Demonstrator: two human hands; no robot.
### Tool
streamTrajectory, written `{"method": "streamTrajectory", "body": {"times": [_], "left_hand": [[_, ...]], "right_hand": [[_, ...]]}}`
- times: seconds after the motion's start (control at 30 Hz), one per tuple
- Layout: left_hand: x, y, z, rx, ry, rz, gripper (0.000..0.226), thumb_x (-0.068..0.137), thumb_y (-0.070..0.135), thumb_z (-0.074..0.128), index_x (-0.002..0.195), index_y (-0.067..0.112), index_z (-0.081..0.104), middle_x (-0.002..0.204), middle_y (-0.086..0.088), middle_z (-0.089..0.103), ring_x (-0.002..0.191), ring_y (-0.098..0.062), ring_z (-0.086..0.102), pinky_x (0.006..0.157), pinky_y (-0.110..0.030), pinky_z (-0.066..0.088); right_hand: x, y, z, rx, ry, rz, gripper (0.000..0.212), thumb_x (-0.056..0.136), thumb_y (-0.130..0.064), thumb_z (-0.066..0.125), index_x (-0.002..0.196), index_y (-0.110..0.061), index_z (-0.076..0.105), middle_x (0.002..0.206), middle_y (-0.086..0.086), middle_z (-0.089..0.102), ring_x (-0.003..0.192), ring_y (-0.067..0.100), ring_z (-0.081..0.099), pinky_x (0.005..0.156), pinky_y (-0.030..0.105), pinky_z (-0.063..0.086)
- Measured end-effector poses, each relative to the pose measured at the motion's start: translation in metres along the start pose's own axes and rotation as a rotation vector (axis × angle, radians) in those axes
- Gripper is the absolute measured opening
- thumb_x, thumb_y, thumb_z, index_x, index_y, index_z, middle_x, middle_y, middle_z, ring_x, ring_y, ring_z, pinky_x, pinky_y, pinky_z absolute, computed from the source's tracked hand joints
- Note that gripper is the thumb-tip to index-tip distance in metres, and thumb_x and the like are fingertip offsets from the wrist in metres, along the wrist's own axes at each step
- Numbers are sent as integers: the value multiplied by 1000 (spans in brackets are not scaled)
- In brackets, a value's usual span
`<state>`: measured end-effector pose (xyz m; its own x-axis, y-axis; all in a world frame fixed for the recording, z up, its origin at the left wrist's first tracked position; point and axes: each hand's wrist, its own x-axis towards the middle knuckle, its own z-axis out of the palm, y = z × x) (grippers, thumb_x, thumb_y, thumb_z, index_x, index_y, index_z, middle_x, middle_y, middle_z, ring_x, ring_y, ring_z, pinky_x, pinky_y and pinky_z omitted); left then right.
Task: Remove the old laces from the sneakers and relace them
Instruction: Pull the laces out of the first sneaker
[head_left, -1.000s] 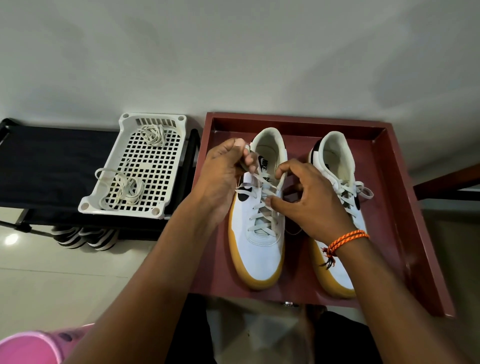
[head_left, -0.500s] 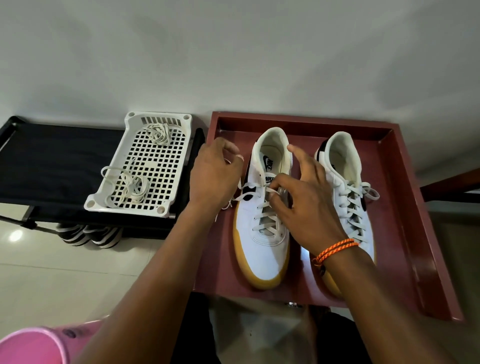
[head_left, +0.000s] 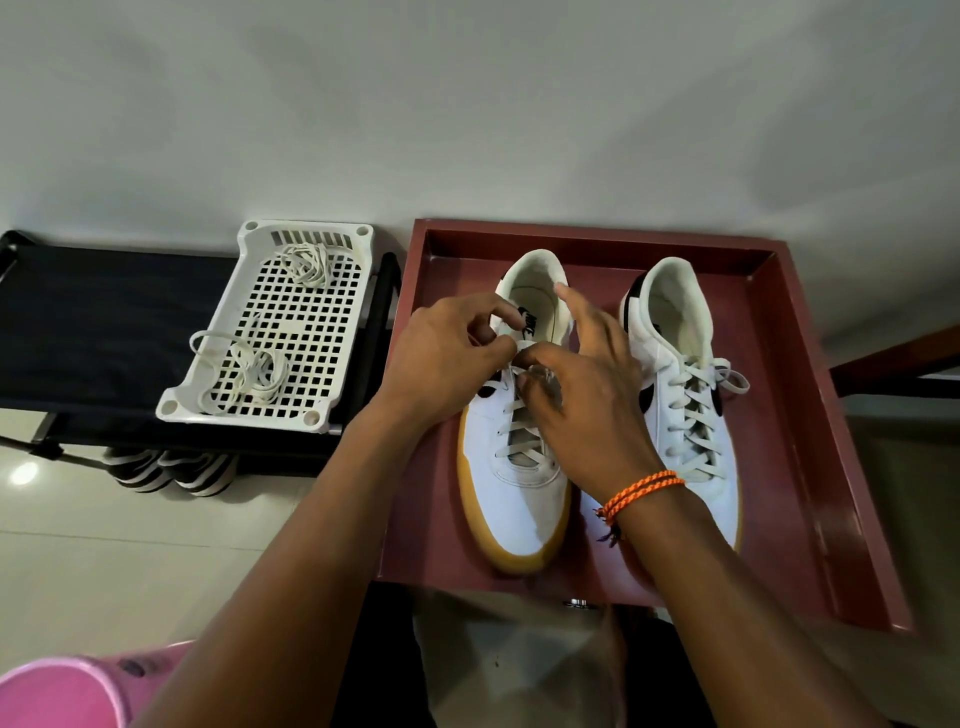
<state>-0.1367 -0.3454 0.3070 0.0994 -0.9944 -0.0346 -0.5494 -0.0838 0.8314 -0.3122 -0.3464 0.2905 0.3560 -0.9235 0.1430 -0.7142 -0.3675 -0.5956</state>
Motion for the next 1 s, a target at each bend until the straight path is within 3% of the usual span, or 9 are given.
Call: {"method": "streamTrajectory", "body": {"times": [0.13,0.23,0.37,0.47,0.57,0.67,0.73,0.9,1.0], "left_hand": [[1,-3,-2,-15,-8,-15,21,94,15,71,107,30,78,75,-2,71,72,-21,71,73,-37,62],[2,-3,-4,-24,-23,-23,22,94,14,72,108,30,78,78,-4,71,74,-21,70,72,-32,59],[2,-4,-7,-68,-40,-40,29,95,15,74,121,30,74,80,0,76,76,-13,74,68,-18,56],[2,-4,-8,-87,-44,-61,41,94,16,76,132,29,66,76,5,76,70,-6,72,63,-18,55],[3,-5,-7,-100,-34,-78,45,93,16,77,134,28,63,77,3,77,73,-9,74,68,-23,58],[3,-4,-8,-147,-45,-112,43,93,18,80,131,27,62,79,2,78,75,-8,76,68,-20,59],[2,-3,-9,-158,-53,-131,41,93,19,80,129,26,62,80,1,78,74,-7,76,64,-19,57],[2,-2,-9,-122,-46,-136,40,93,21,80,128,26,63,78,2,78,74,-8,76,69,-27,59],[1,-1,-10,-135,-53,-147,40,93,19,80,129,24,64,79,3,79,77,-9,77,72,-32,62]], "right_hand": [[2,2,6,53,-9,20,14,93,-11,69,95,-25,74,169,-9,30,151,24,27,110,49,34],[8,5,0,207,23,87,12,91,-21,71,82,-25,77,157,-14,43,138,20,35,109,44,35],[8,1,-10,229,231,140,21,84,-28,62,69,-20,75,131,-10,56,118,17,43,98,43,45],[4,-6,-10,111,231,60,17,87,-29,63,92,-26,79,148,-5,50,135,22,40,109,43,37],[0,-9,-5,-49,104,-40,21,94,-32,63,110,-31,77,165,-5,34,150,24,28,109,42,28],[-3,-7,5,-136,35,-44,9,95,-21,66,95,-27,73,170,-5,28,153,27,25,106,54,35],[-2,-3,8,-92,33,-27,11,93,-18,68,89,-27,73,167,-8,33,151,24,27,105,54,35],[3,-8,-2,155,282,36,26,90,-21,57,67,-18,68,129,-11,59,114,19,46,95,55,41],[2,-14,-9,14,302,10,21,91,-21,55,83,-20,75,139,-3,56,125,25,47,98,52,41]]}}
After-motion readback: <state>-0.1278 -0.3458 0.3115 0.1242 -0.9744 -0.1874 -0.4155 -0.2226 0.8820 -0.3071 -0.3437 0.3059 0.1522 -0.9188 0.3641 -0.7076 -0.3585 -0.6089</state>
